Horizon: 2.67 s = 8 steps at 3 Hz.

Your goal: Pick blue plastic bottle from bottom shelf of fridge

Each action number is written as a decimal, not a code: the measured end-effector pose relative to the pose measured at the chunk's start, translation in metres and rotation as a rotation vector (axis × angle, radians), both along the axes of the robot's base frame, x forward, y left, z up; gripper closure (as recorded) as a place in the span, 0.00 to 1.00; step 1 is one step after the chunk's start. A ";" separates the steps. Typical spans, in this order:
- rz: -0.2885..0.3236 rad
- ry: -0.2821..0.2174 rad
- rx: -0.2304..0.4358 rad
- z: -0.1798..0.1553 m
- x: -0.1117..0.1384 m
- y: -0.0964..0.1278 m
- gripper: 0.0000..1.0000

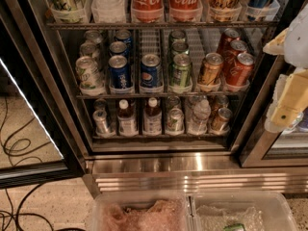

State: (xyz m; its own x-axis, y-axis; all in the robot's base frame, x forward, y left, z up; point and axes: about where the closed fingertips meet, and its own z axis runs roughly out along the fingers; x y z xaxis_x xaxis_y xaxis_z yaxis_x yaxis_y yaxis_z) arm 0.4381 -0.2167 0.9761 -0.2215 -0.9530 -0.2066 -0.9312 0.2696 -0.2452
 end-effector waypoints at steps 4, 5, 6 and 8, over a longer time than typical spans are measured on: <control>0.070 -0.179 0.204 -0.049 0.014 0.038 0.00; 0.073 -0.215 0.220 -0.041 0.021 0.042 0.00; 0.074 -0.214 0.219 -0.042 0.020 0.042 0.00; 0.103 -0.228 0.423 -0.101 0.044 0.094 0.00</control>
Offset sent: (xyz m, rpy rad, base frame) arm 0.0048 0.0095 -0.0117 0.0552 -0.1349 -0.0122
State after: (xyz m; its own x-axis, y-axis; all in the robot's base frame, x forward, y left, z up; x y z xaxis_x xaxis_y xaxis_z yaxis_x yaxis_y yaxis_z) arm 0.4826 -0.1222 0.8751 -0.0344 -0.7894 -0.6129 -0.8939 0.2986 -0.3344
